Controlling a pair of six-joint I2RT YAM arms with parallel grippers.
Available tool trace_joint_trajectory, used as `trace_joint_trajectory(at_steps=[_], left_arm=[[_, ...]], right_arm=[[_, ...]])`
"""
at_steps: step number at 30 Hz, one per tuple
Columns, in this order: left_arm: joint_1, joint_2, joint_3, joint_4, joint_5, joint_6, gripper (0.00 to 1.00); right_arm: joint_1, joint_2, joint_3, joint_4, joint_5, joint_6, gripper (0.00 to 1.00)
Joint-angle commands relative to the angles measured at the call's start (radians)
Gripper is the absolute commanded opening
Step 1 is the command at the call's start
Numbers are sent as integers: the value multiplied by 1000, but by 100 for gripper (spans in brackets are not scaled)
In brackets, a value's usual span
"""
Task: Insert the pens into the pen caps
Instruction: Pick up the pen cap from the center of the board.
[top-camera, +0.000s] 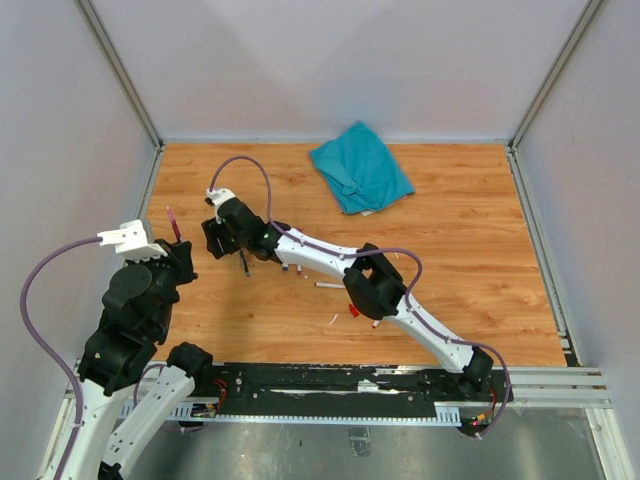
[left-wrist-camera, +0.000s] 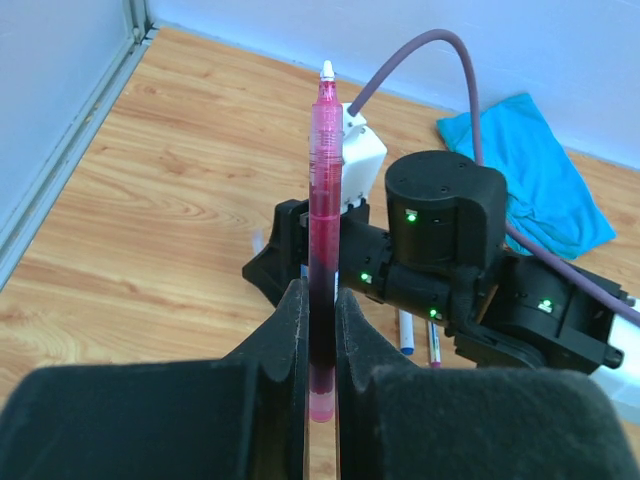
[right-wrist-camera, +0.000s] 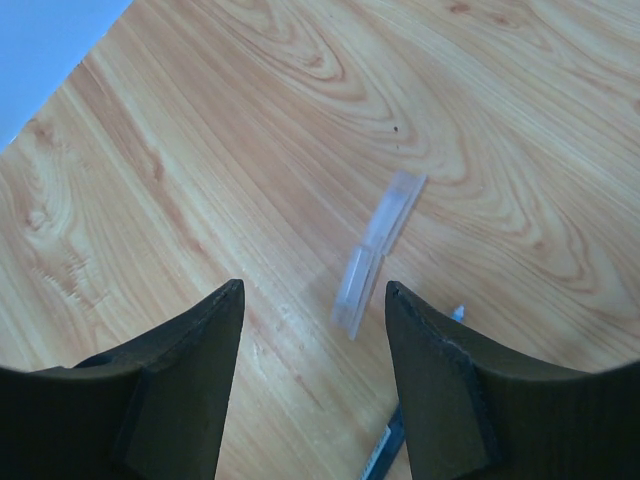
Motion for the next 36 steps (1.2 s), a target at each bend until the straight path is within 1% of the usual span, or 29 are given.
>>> trace_joint_trajectory(at_steps=[1,5,8,17,24,32,36], left_arm=[[4,-16,-10,37,-5,18,0],[5,-20,-11,38,-5,19,1],[5,-19,-13,41,-4,20,0],[5,-18,-15,41,-3,19,1],[7,-19,-16,42,-2,20,1],[8,-21,-18,44,-1,21,1],[11,-22,-18,45,-1,21,1]], right_arm=[[16,72,134,-81,53,-45,59],[18,111,184,-107,78,-66,56],[23,120,188,-115,94,-84,54],[49,136,194,-134,120,-133,51],[54,165,225,-155,128,-133,47],[54,178,226,-169,176,-129,41],[54,186,228,-183,192,-125,37]])
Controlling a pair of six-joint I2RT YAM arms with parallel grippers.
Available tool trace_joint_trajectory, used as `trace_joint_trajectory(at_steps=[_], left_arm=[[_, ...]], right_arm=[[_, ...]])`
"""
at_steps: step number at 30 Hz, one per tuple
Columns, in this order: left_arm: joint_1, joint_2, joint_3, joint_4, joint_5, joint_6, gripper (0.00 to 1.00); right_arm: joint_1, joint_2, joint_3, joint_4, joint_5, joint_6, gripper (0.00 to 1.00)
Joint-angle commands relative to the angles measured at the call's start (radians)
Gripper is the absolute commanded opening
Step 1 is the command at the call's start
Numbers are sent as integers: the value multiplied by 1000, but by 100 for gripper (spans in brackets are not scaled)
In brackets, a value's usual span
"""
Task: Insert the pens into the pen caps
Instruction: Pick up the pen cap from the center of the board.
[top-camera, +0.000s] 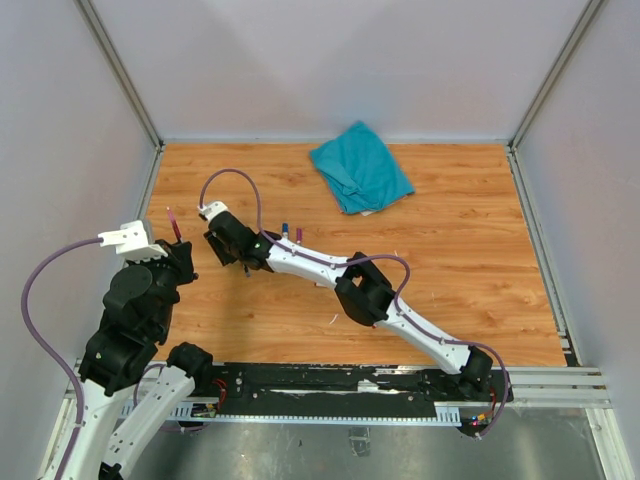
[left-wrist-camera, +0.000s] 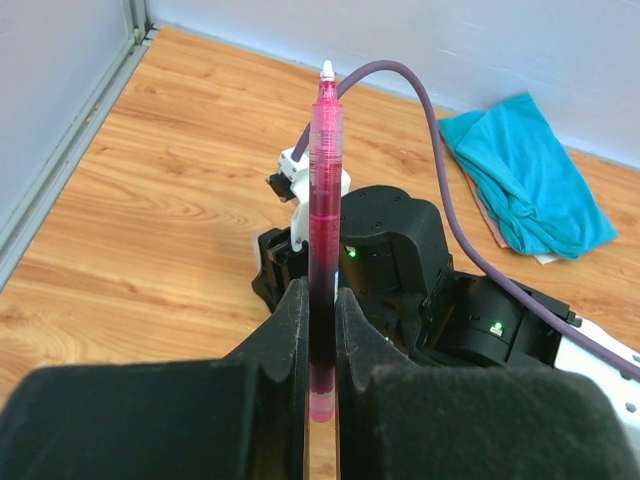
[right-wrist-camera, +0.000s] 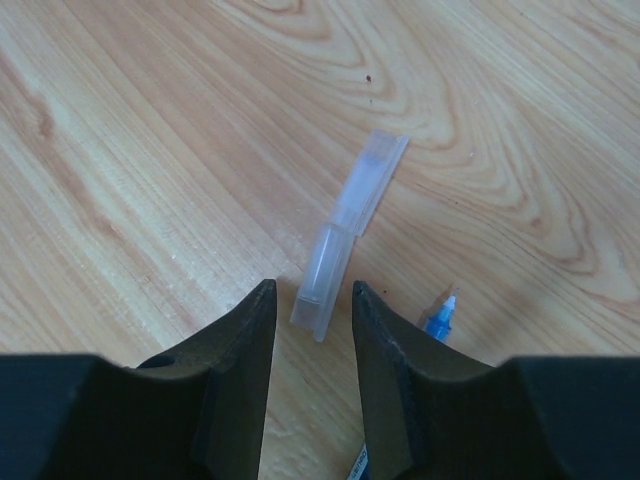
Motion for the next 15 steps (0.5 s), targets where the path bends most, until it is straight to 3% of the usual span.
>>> trace_joint_trajectory(at_steps=[1,6,15], left_arm=[[10,-15,-7,39,-2,17,1],[19,-14,-9,40,1,19,1],[25,-15,-10,40,0,19,0]], right_arm=[[10,34,34,-42,51,-8,35],[11,30,30,-56,43,-16,16],[60,-130,-186,33,2,-88,8]])
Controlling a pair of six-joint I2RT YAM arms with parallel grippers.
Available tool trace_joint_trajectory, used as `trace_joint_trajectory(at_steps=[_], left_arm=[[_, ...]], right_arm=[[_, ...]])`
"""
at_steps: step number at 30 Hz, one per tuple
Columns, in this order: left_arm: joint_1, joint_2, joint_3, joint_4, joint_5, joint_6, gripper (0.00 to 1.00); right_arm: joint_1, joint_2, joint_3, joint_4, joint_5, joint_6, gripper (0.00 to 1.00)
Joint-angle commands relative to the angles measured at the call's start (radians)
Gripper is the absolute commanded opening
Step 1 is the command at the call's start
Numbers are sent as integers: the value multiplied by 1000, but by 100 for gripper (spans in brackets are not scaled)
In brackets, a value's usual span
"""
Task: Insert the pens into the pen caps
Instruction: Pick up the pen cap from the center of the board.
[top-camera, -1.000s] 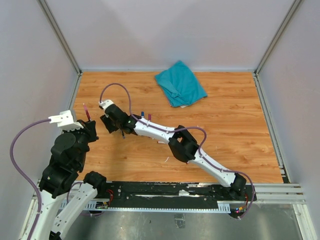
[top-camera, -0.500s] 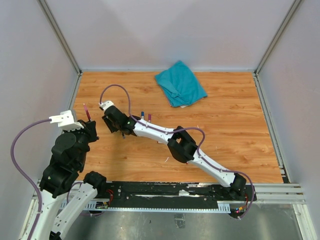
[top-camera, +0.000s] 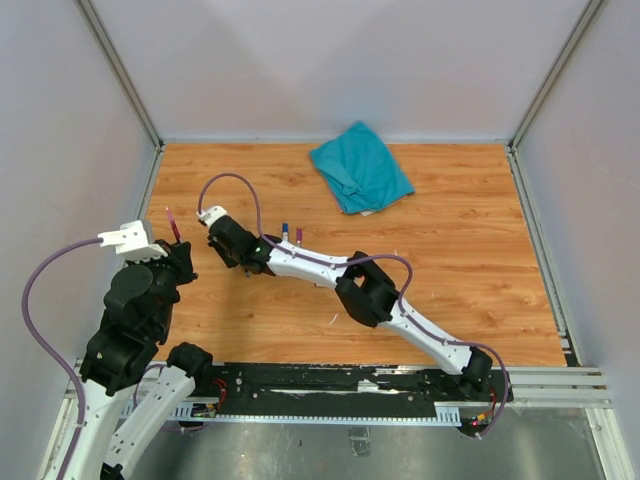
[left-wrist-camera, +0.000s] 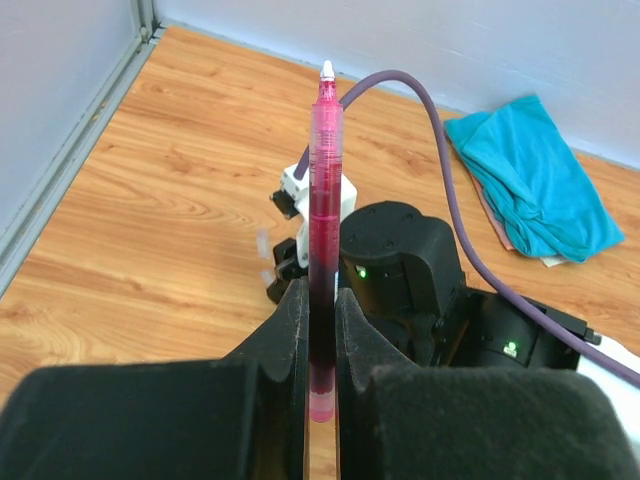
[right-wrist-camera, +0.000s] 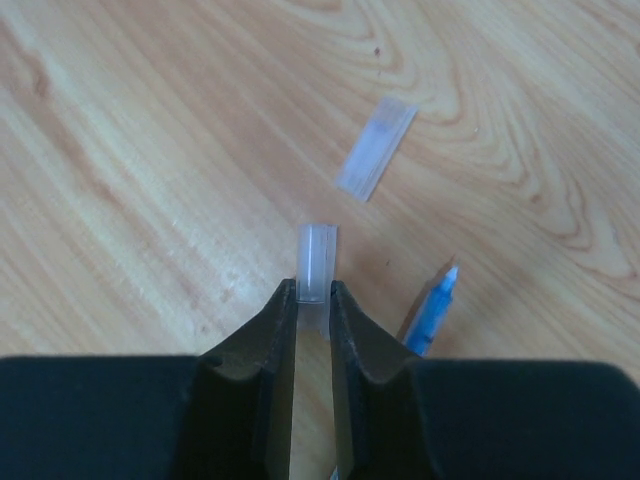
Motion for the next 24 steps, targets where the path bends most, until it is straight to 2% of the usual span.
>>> trace_joint_trajectory(at_steps=[1,5,12,19,24], left_arm=[[11,-17,-5,39,-1,19,0],[12,-23,-5,38,-7,17,0],[15,-26,-6,41,-4,18,0],[16,-30,-8,43,3,20,0],[17,-26,-9,46,10,24,1]], right_arm=[[56,-130,-155,10,-33,-55,7],[84,-283,-370,88,-55,-47,6],[118,-571,-783,231,-81,60,5],[121,-833,-1119,233,-24,186,5],[125,-997,-1309,91,37,289,3]])
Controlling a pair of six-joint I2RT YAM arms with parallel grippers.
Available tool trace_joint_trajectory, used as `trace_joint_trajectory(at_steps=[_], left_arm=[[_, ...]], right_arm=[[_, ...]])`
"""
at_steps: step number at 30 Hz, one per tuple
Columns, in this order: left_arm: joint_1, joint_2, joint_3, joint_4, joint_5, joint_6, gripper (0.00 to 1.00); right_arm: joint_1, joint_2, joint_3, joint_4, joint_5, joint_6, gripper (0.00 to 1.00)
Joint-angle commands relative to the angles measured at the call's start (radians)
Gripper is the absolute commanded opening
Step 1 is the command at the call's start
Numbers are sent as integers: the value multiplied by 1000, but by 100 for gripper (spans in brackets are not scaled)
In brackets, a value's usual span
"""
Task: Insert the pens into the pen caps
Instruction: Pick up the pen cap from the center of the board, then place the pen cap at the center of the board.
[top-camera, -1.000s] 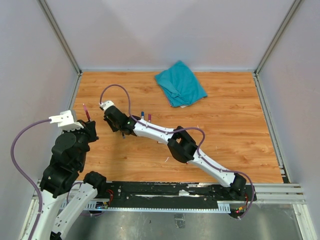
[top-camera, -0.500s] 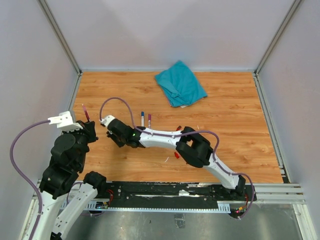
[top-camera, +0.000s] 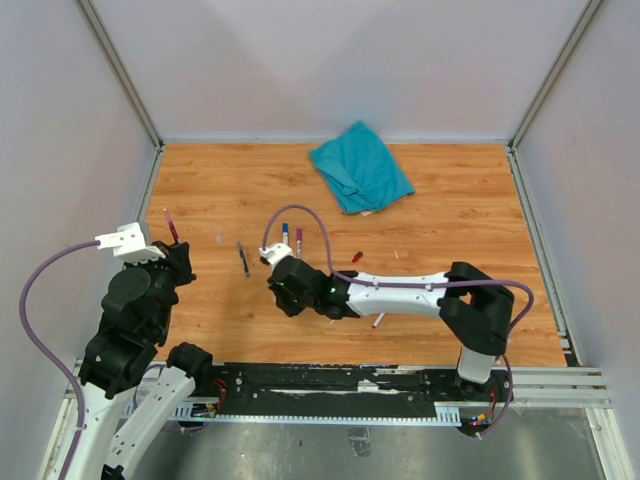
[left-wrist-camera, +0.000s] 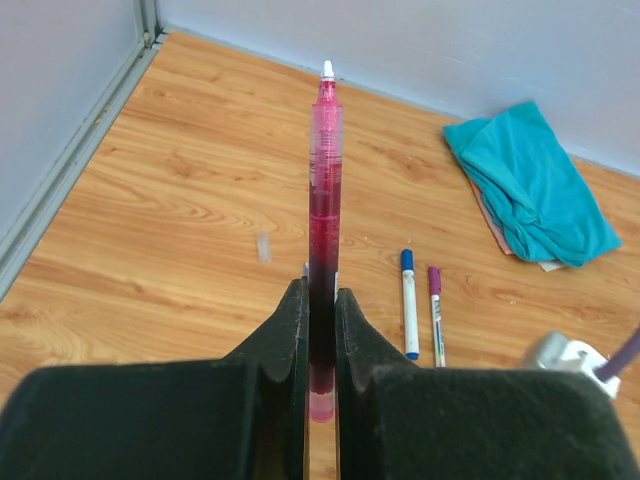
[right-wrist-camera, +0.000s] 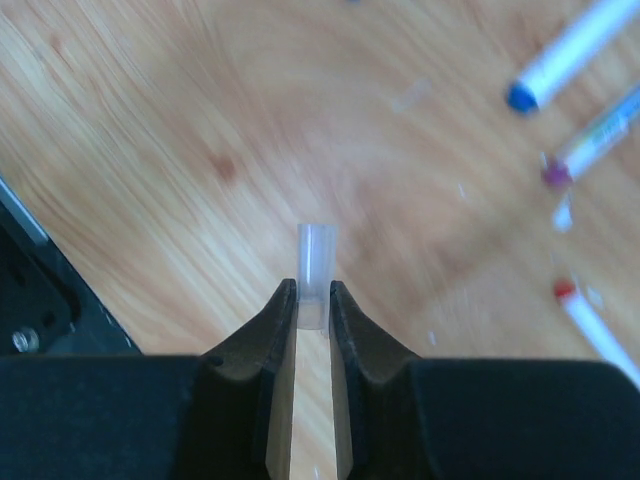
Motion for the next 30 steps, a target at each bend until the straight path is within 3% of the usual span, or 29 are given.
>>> trace_joint_trajectory(at_steps=[1,10,15,30], left_arm=[[11,-12,-8,46,11,22,1],[13,-8,-9,48,16,25,0],[14,-7,-9,50,19,25,1],[20,2,-9,51,21,27,1]], right_arm=[[13,-131,-135,-141,86,133,3],[47,-189,-200,-424,156,253,6],[47,-156,-205,-456,132,268,9],[20,-102,-185,-473,47,221,29]])
